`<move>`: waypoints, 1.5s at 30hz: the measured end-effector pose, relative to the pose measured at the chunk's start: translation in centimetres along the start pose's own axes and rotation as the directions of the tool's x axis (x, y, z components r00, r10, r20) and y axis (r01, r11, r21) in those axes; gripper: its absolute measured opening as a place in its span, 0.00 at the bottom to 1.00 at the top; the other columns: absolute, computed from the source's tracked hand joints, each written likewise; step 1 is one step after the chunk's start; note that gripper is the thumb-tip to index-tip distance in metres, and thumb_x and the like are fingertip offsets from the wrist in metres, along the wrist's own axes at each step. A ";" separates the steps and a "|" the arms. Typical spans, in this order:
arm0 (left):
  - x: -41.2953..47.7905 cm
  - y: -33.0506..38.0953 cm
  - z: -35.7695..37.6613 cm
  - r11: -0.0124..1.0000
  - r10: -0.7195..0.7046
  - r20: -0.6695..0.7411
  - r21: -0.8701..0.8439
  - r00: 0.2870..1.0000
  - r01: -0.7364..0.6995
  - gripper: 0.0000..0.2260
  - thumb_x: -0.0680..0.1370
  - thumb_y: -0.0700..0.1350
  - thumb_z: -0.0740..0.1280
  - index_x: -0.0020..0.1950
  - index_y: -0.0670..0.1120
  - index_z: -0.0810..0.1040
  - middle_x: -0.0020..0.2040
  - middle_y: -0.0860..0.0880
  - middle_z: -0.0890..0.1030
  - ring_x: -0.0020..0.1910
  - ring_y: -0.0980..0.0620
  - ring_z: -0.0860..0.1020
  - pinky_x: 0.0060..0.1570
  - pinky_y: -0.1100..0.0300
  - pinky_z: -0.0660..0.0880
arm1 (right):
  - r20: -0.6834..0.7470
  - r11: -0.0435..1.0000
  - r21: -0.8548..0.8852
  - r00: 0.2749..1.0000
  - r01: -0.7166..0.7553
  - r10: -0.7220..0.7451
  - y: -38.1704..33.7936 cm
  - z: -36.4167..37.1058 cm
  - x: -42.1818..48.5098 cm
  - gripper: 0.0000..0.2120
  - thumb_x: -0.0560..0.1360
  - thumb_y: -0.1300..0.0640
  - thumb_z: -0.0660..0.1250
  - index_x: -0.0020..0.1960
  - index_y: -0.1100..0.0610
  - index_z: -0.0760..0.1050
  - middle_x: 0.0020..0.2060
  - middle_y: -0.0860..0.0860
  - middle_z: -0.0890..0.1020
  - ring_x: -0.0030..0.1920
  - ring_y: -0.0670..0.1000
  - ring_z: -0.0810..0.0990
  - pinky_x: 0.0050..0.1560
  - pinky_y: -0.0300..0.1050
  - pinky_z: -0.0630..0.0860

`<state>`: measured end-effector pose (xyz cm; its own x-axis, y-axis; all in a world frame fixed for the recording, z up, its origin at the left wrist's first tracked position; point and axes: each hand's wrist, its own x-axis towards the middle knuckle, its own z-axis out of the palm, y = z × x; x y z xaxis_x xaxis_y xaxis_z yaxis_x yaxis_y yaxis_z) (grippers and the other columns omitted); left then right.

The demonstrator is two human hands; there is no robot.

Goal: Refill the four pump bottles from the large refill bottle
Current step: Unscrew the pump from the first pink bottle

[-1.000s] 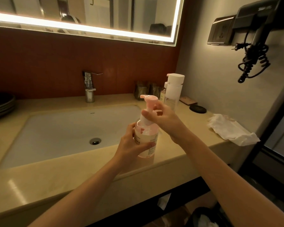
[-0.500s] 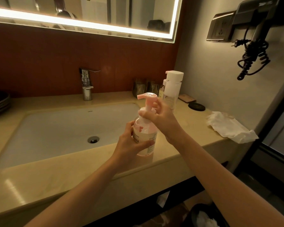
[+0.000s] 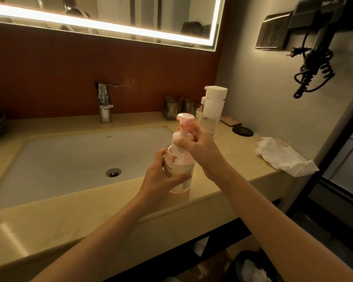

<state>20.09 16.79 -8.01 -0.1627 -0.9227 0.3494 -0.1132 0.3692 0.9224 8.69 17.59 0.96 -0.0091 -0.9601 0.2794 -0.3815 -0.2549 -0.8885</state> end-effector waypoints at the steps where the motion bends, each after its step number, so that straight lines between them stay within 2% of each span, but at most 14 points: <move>1: 0.0 -0.1 0.0 1.000 0.000 -0.001 0.001 1.000 0.000 0.29 0.67 0.44 0.75 0.62 0.55 0.64 0.52 0.58 0.76 0.49 0.62 0.77 0.39 0.69 0.75 | -0.013 1.000 -0.024 1.000 0.010 -0.010 0.1 0.1 0.0 0.27 0.72 0.52 0.69 0.68 0.53 0.65 0.62 0.51 0.75 0.59 0.53 0.75 0.58 0.49 0.74; 6: 0.0 -0.1 0.0 1.000 -0.006 -0.006 0.013 1.000 0.006 0.29 0.67 0.44 0.75 0.62 0.56 0.64 0.51 0.61 0.75 0.48 0.65 0.77 0.37 0.73 0.73 | -0.138 0.988 -0.147 0.988 0.053 -0.073 0.5 0.7 0.1 0.33 0.67 0.47 0.73 0.66 0.55 0.66 0.61 0.54 0.74 0.59 0.54 0.75 0.57 0.49 0.77; 9: 0.0 -0.1 0.0 1.000 0.000 -0.005 0.011 1.000 0.000 0.30 0.67 0.44 0.75 0.62 0.56 0.64 0.51 0.61 0.75 0.48 0.64 0.76 0.37 0.72 0.74 | -0.114 0.996 -0.087 0.993 0.022 -0.032 0.4 0.6 0.0 0.29 0.70 0.53 0.71 0.68 0.54 0.65 0.61 0.52 0.75 0.58 0.52 0.76 0.55 0.46 0.76; 12: -0.1 -0.1 0.0 1.000 0.009 -0.011 0.012 1.000 -0.009 0.30 0.67 0.45 0.76 0.62 0.57 0.64 0.51 0.60 0.76 0.49 0.63 0.77 0.39 0.71 0.75 | -0.037 0.999 0.026 0.999 -0.021 0.022 0.3 0.1 -0.3 0.28 0.73 0.56 0.68 0.70 0.51 0.62 0.59 0.51 0.75 0.58 0.52 0.76 0.58 0.48 0.76; 16: -0.2 -0.4 0.1 1.000 0.011 -0.018 -0.019 1.000 -0.011 0.30 0.67 0.44 0.75 0.63 0.56 0.65 0.52 0.59 0.76 0.50 0.62 0.77 0.40 0.69 0.75 | -0.062 1.000 -0.027 0.998 0.001 -0.003 0.4 0.1 -0.4 0.32 0.70 0.50 0.71 0.70 0.52 0.62 0.64 0.51 0.73 0.61 0.52 0.74 0.60 0.52 0.75; 19: -0.2 -0.4 0.1 1.000 0.011 -0.016 -0.016 1.000 -0.011 0.29 0.67 0.44 0.75 0.63 0.55 0.65 0.52 0.59 0.76 0.50 0.61 0.77 0.40 0.70 0.75 | -0.177 0.990 -0.129 0.981 0.060 -0.082 0.4 0.3 -0.2 0.31 0.67 0.47 0.73 0.64 0.56 0.67 0.59 0.52 0.73 0.56 0.49 0.73 0.56 0.43 0.75; 22: -0.2 -0.4 0.1 1.000 0.017 -0.016 -0.014 1.000 -0.018 0.29 0.67 0.44 0.75 0.63 0.55 0.65 0.52 0.59 0.76 0.50 0.61 0.77 0.40 0.71 0.75 | -0.191 0.979 -0.177 0.972 0.099 -0.133 0.4 0.3 -0.1 0.27 0.67 0.50 0.74 0.62 0.57 0.69 0.57 0.52 0.75 0.53 0.47 0.73 0.52 0.38 0.74; 26: -0.2 -0.6 0.0 0.999 0.016 -0.015 -0.032 1.000 -0.017 0.30 0.67 0.45 0.75 0.64 0.55 0.64 0.52 0.58 0.76 0.51 0.60 0.77 0.41 0.69 0.76 | -0.113 0.994 -0.074 0.989 0.083 -0.091 0.3 -0.2 -0.5 0.23 0.72 0.57 0.70 0.65 0.57 0.69 0.59 0.52 0.77 0.55 0.49 0.75 0.55 0.42 0.74; 29: -0.2 -0.7 0.1 1.000 0.023 -0.018 -0.020 1.000 -0.023 0.31 0.66 0.46 0.75 0.64 0.55 0.64 0.53 0.59 0.76 0.51 0.60 0.77 0.41 0.69 0.76 | -0.075 0.998 -0.004 0.995 0.069 -0.069 0.4 -0.5 -0.8 0.25 0.72 0.58 0.69 0.67 0.55 0.67 0.62 0.52 0.76 0.58 0.50 0.75 0.58 0.46 0.75; 32: -0.2 -0.6 0.1 1.000 0.023 -0.021 -0.011 1.000 -0.023 0.30 0.67 0.46 0.75 0.64 0.55 0.65 0.52 0.60 0.76 0.50 0.63 0.77 0.40 0.71 0.75 | -0.129 0.991 -0.106 0.987 0.087 -0.100 0.5 -0.1 -0.6 0.29 0.70 0.50 0.71 0.67 0.55 0.67 0.64 0.52 0.73 0.60 0.50 0.74 0.56 0.42 0.72; 34: -0.1 -0.6 0.2 1.000 0.021 -0.023 -0.002 1.000 -0.021 0.30 0.67 0.45 0.75 0.64 0.55 0.64 0.52 0.61 0.75 0.49 0.64 0.76 0.39 0.72 0.74 | -0.187 0.976 -0.199 0.974 0.093 -0.131 0.5 0.3 -0.4 0.31 0.67 0.46 0.72 0.66 0.56 0.67 0.62 0.52 0.72 0.56 0.49 0.73 0.54 0.41 0.73; 38: -0.1 -0.6 0.2 1.000 0.019 -0.024 0.002 1.000 -0.019 0.30 0.68 0.44 0.75 0.64 0.55 0.64 0.52 0.61 0.75 0.50 0.62 0.76 0.40 0.72 0.74 | -0.210 0.966 -0.234 0.964 0.111 -0.162 0.8 0.7 -0.2 0.26 0.69 0.49 0.72 0.63 0.57 0.69 0.59 0.53 0.75 0.53 0.48 0.74 0.50 0.36 0.73; 42: -0.2 -0.5 0.1 1.000 0.022 -0.021 -0.017 1.000 -0.023 0.31 0.67 0.44 0.75 0.64 0.55 0.63 0.53 0.58 0.75 0.50 0.61 0.77 0.40 0.72 0.74 | -0.126 0.991 -0.067 0.984 0.115 -0.123 0.9 0.6 -0.7 0.22 0.74 0.56 0.67 0.67 0.57 0.68 0.60 0.52 0.77 0.57 0.50 0.76 0.57 0.43 0.75; 45: -0.2 -0.5 0.2 1.000 0.024 -0.018 -0.018 1.000 -0.024 0.31 0.67 0.44 0.75 0.65 0.55 0.64 0.53 0.58 0.76 0.51 0.61 0.77 0.40 0.72 0.74 | -0.094 0.993 -0.056 0.990 0.100 -0.105 0.8 0.5 -0.8 0.23 0.76 0.54 0.65 0.69 0.55 0.66 0.62 0.52 0.75 0.60 0.51 0.75 0.60 0.48 0.75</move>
<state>20.00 16.82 -8.62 -0.1472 -0.9157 0.3740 -0.0911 0.3891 0.9167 8.88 18.06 -0.15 -0.0564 -0.9130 0.4040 -0.4320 -0.3425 -0.8343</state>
